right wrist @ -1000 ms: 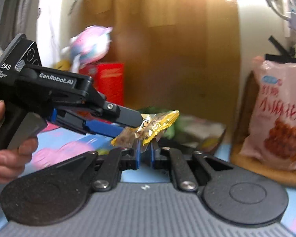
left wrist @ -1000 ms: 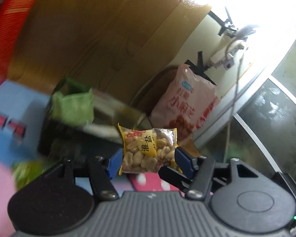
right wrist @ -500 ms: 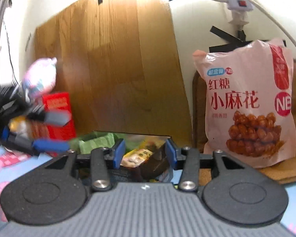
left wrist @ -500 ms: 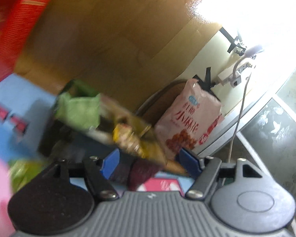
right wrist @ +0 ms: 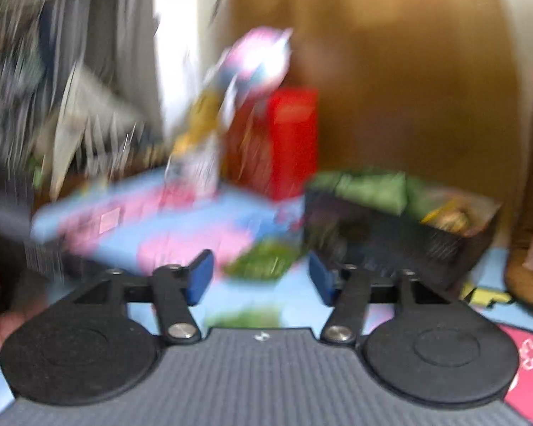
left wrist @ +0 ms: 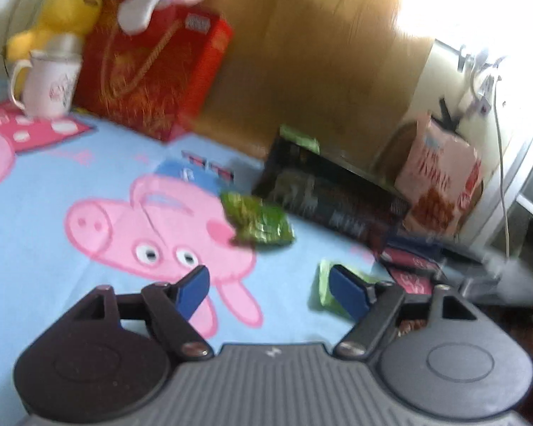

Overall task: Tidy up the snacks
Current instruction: 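Move the right tool to the green square pastry pack and grasp it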

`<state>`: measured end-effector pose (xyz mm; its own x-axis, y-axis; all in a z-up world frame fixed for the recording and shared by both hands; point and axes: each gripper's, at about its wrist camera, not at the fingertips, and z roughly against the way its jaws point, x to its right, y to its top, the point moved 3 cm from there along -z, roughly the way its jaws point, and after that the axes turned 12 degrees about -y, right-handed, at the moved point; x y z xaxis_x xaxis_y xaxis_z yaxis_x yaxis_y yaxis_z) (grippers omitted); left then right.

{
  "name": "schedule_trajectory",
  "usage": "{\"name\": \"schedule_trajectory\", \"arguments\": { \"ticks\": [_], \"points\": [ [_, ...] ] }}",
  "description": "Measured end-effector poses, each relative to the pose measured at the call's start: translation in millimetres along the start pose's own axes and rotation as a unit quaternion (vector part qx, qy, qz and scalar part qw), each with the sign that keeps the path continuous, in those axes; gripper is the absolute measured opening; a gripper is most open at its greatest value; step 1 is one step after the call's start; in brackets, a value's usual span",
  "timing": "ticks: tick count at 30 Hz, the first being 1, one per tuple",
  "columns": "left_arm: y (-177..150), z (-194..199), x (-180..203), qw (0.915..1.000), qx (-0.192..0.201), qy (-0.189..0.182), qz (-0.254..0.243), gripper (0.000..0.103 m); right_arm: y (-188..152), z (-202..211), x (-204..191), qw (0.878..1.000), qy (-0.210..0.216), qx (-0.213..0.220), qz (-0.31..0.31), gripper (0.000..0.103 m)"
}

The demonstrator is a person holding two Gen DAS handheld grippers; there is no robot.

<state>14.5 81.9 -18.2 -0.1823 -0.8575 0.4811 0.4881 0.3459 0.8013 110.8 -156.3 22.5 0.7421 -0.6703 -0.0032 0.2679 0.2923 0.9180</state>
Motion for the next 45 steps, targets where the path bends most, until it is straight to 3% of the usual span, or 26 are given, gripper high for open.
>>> {"name": "schedule_trajectory", "arguments": {
  "ticks": [2,5,9,12,13,14,17,20,23,26,31,45],
  "points": [
    [1,-5,1,1.0000,-0.003,0.001,-0.002,0.079,-9,-8,-8,0.999,0.006,-0.039,0.024,0.068],
    [2,-12,-3,0.9998,-0.020,0.000,0.004,0.078,-17,-14,-9,0.996,0.002,-0.083,0.034,0.083],
    [0,-11,-10,0.9994,-0.020,-0.003,0.029,0.078,-24,-16,-8,0.992,-0.007,-0.125,0.029,0.087],
    [-1,-12,-14,0.9990,-0.017,-0.009,0.041,0.078,-27,-13,-13,0.991,-0.009,-0.125,0.046,0.082],
    [-1,-11,-15,0.9989,-0.016,-0.010,0.043,0.078,-27,-12,-14,0.991,-0.003,-0.122,0.051,0.075],
    [0,-12,-16,0.9988,-0.015,-0.011,0.045,0.078,-27,-11,-17,0.992,0.003,-0.116,0.057,0.057],
    [0,-10,-18,0.9984,-0.011,-0.014,0.053,0.079,-27,-10,-21,0.992,0.005,-0.107,0.070,0.054],
    [1,-8,-21,0.9979,-0.005,-0.015,0.063,0.079,-26,-9,-30,0.991,0.041,-0.090,0.089,0.054],
    [1,-7,-24,0.9973,-0.001,-0.018,0.071,0.079,-28,6,-52,0.984,0.093,-0.048,0.143,0.054],
    [1,-8,-23,0.9975,-0.003,-0.015,0.070,0.080,-33,15,-68,0.976,0.098,-0.022,0.195,0.059],
    [1,-9,-22,0.9977,-0.005,-0.013,0.066,0.080,-29,7,-52,0.984,0.077,-0.031,0.160,0.080],
    [1,-10,-22,0.9971,-0.012,-0.035,0.067,0.084,-30,0,-49,0.985,0.077,-0.053,0.142,0.087]
  ]
}}
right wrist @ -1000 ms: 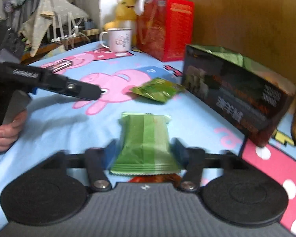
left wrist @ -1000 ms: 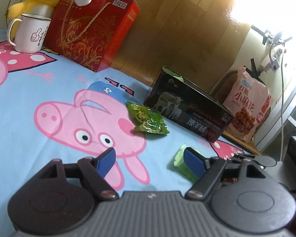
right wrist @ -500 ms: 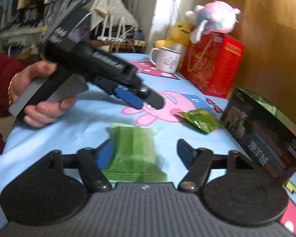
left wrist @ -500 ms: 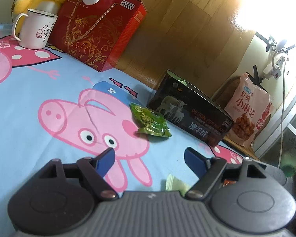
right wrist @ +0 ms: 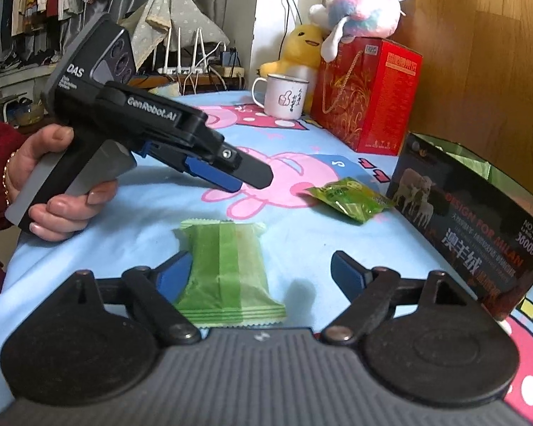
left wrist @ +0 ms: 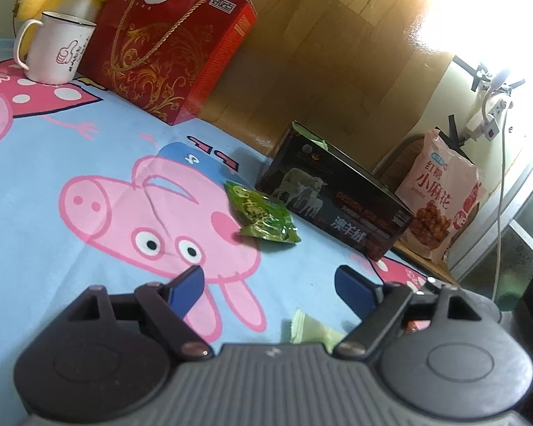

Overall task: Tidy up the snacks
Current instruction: 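Move the right tool to the green square pastry pack and grasp it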

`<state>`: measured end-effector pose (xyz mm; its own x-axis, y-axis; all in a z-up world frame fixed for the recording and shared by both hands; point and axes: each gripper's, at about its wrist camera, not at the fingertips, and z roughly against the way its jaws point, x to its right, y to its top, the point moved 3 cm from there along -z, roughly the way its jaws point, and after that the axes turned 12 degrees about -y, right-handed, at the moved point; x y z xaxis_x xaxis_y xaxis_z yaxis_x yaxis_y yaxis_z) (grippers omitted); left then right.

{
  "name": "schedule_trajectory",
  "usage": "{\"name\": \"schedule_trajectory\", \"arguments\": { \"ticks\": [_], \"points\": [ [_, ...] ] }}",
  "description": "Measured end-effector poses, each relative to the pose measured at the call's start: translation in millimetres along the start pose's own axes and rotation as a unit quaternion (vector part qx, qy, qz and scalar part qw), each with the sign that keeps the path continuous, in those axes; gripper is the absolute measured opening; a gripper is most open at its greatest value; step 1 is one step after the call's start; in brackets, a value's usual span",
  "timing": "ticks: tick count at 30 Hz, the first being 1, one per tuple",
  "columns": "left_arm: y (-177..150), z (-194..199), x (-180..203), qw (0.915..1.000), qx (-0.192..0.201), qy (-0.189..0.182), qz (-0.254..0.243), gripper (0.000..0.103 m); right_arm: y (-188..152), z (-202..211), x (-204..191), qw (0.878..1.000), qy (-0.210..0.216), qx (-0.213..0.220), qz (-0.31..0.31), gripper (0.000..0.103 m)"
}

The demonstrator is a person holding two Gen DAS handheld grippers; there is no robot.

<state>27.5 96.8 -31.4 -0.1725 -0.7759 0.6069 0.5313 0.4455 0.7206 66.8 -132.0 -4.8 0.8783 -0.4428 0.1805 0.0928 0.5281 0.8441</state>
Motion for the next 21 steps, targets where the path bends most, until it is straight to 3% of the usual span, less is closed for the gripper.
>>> {"name": "schedule_trajectory", "arguments": {
  "ticks": [3,10,17,19,21],
  "points": [
    [0,1,1,1.0000,0.000,-0.008,-0.003,0.084,1,-2,-4,1.000,-0.011,-0.002,0.010,0.089],
    [1,7,-1,0.9988,-0.001,-0.048,0.011,0.084,-12,21,-16,0.996,-0.093,-0.012,-0.001,0.092],
    [-11,16,18,0.9955,-0.020,-0.092,0.012,0.089,-20,32,-26,0.992,-0.123,-0.036,-0.018,0.091],
    [-15,16,21,0.9955,-0.029,-0.089,0.013,0.089,-18,32,-27,0.992,-0.119,-0.037,-0.030,0.089],
    [-18,11,23,0.9958,-0.051,-0.075,0.012,0.089,-15,32,-33,0.993,-0.108,-0.034,-0.026,0.081]
  ]
}}
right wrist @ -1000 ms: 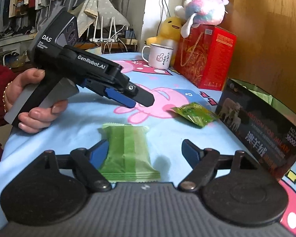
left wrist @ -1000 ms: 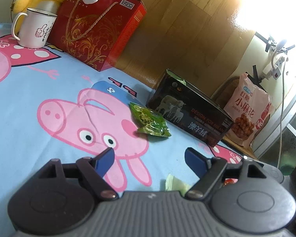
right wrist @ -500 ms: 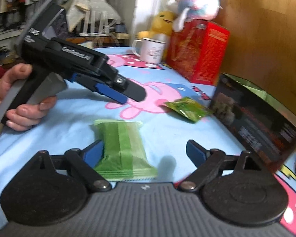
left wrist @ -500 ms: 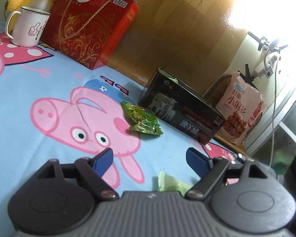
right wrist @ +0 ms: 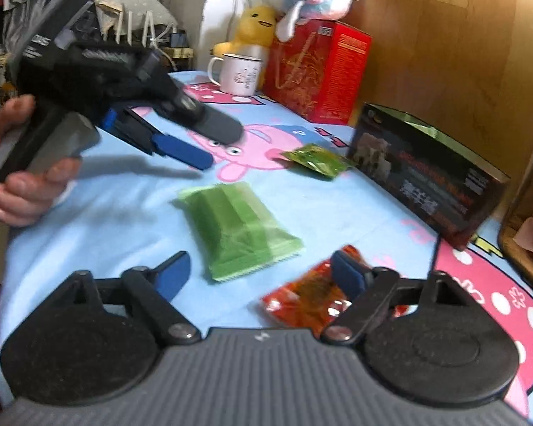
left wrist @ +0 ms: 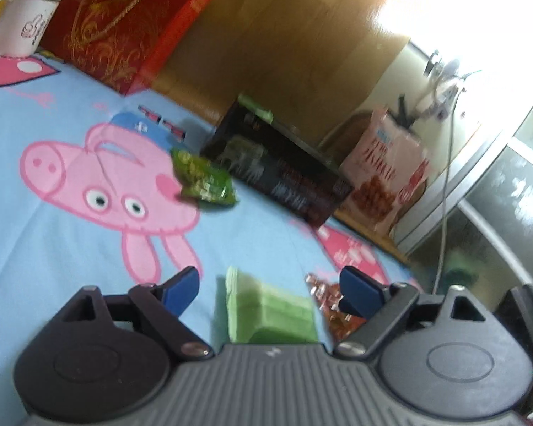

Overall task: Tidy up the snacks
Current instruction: 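Move the right tool to the green square pastry pack and grasp it, then carry the green pastry pack over the tin box and open the right tool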

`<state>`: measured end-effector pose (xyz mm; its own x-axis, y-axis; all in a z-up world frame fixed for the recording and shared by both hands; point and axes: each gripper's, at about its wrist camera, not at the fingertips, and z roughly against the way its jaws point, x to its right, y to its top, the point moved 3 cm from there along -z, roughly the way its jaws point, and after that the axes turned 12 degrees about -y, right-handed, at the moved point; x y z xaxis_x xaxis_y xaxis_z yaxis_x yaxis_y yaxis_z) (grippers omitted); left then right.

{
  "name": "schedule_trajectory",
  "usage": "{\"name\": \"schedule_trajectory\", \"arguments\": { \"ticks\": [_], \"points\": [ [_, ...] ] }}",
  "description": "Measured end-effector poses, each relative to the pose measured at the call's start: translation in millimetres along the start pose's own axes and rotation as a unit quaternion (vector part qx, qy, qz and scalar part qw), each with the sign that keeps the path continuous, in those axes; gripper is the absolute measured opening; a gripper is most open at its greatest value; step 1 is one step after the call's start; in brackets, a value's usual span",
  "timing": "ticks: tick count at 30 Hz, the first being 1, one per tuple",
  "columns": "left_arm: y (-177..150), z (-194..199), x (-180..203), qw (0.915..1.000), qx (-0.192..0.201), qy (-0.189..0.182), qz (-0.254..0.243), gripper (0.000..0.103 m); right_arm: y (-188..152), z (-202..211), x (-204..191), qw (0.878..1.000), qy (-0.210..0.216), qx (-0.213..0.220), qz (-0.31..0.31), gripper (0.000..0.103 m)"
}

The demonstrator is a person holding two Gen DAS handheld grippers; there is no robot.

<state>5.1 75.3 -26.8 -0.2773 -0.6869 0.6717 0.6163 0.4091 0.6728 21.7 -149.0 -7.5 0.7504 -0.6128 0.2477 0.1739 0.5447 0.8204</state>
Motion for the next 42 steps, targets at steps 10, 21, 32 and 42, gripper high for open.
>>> {"name": "schedule_trajectory", "arguments": {
  "ticks": [10,21,32,42],
  "points": [
    [-14,-10,12,0.9991,-0.030,0.013,-0.028,0.064,7,-22,0,0.996,0.032,-0.022,-0.076,0.040],
    [44,-31,30,0.9989,-0.008,-0.032,-0.034,0.059,30,-17,30,0.987,-0.030,0.035,-0.152,0.027],
    [149,-130,49,0.9904,0.020,-0.059,-0.124,0.064,80,-65,114,0.972,-0.174,0.083,-0.137,0.027],
    [137,-104,13,0.9948,0.036,-0.039,-0.086,0.071,48,-59,123,0.966,-0.177,0.092,-0.163,0.045]
  ]
}}
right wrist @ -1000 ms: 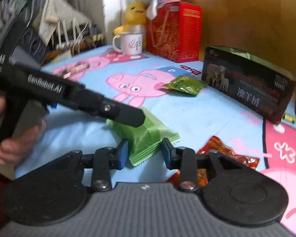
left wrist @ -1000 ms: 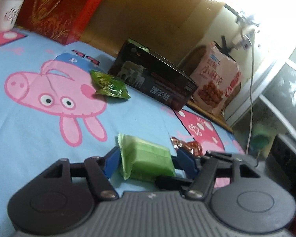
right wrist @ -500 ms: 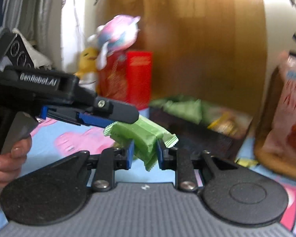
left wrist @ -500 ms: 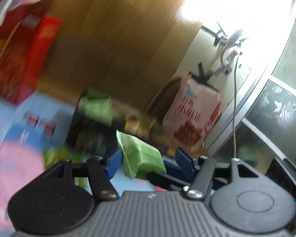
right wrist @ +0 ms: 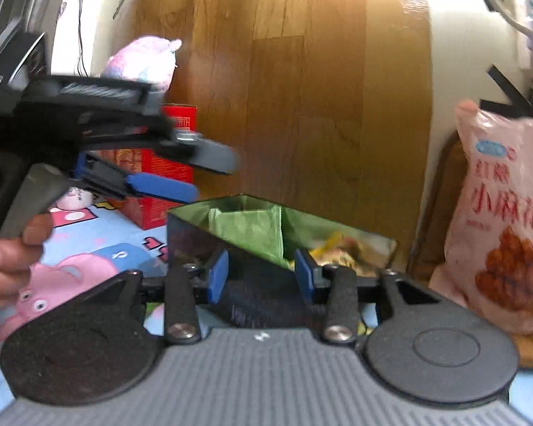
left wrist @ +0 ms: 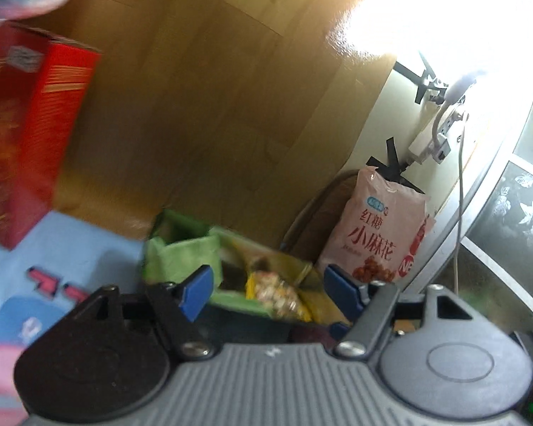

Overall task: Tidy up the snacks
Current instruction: 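Carry the green pastry pack over the tin box and open the right tool, then grasp the orange candy bag with the right tool and lift it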

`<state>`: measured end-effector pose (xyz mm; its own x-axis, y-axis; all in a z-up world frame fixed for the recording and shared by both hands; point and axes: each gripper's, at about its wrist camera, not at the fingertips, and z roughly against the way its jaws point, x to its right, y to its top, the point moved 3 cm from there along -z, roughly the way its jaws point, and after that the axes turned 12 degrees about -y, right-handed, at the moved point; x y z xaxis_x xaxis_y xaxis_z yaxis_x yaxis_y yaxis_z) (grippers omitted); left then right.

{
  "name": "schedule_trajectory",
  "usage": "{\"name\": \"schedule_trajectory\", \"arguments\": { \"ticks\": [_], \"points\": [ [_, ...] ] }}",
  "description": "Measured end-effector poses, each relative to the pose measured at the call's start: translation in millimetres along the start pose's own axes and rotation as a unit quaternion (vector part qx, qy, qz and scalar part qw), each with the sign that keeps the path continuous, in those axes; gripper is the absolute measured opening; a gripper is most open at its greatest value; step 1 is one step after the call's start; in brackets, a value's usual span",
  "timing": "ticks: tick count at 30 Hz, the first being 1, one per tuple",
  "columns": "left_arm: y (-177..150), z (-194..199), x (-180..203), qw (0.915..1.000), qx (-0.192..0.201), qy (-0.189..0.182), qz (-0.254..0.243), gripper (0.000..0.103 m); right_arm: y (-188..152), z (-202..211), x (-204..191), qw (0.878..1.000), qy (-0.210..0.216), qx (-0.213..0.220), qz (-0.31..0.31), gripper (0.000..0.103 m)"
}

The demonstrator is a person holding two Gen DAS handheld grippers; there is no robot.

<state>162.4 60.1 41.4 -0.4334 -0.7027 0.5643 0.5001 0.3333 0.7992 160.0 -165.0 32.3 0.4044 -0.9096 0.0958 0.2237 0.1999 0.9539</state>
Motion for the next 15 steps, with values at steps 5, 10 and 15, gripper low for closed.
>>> {"name": "schedule_trajectory", "arguments": {
  "ticks": [5,10,15],
  "points": [
    [-31,44,-9,0.9989,-0.021,0.016,0.040,0.071,-22,23,19,0.995,0.040,-0.068,-0.059,0.050],
    [-78,53,10,0.9932,-0.075,-0.037,0.081,0.071,-62,58,32,0.980,0.061,-0.143,-0.122,0.050],
    [-121,29,35,0.9810,-0.139,-0.084,0.105,0.073,-82,92,23,0.971,0.085,-0.166,-0.150,0.049]
  ]
}}
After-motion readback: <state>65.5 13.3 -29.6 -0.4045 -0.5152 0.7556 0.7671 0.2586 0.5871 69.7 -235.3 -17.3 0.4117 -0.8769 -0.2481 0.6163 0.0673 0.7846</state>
